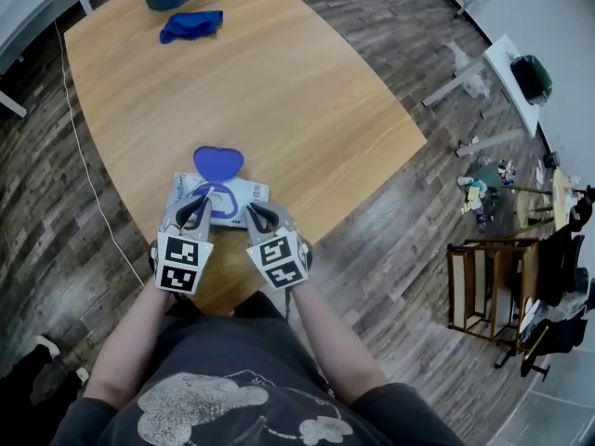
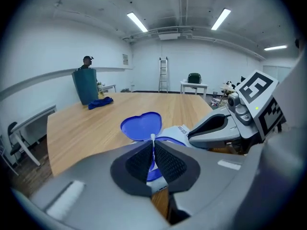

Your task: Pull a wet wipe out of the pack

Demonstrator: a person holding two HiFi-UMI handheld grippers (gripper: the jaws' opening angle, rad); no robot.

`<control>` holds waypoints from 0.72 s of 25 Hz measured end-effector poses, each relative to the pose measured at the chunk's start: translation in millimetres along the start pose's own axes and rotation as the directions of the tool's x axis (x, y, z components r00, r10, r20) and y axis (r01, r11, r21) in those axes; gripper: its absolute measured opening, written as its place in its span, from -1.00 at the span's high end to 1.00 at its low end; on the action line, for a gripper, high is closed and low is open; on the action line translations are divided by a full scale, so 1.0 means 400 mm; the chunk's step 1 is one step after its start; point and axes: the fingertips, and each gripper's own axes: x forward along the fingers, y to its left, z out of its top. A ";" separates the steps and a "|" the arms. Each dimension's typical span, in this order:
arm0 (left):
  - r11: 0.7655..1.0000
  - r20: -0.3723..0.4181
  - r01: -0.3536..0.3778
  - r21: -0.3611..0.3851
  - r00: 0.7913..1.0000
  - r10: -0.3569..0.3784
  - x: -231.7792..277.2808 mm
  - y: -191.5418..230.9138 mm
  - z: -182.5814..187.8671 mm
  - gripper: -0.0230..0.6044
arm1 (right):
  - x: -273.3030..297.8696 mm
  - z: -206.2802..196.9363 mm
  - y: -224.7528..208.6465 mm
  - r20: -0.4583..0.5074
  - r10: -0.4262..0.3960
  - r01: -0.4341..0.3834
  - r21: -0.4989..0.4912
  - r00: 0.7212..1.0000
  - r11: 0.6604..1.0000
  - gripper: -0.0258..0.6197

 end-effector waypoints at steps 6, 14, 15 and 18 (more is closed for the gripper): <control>0.998 -0.036 -0.063 0.007 0.997 0.064 -0.017 0.088 -0.049 0.85 | 0.001 -0.009 -0.002 -0.022 -0.013 0.013 0.008 1.000 1.000 0.87; 0.990 -0.100 -0.044 0.131 0.993 0.057 0.020 0.097 -0.112 0.82 | 0.003 -0.014 -0.010 -0.049 -0.055 0.056 0.021 0.997 0.998 0.87; 0.989 -0.105 -0.047 0.142 0.993 0.063 0.024 0.096 -0.114 0.82 | 0.003 -0.011 -0.009 -0.051 -0.058 0.060 0.020 0.997 0.998 0.87; 0.984 -0.111 -0.060 0.168 0.991 0.079 0.033 0.091 -0.118 0.82 | -0.007 0.001 -0.014 -0.061 -0.077 0.078 0.026 0.995 0.997 0.80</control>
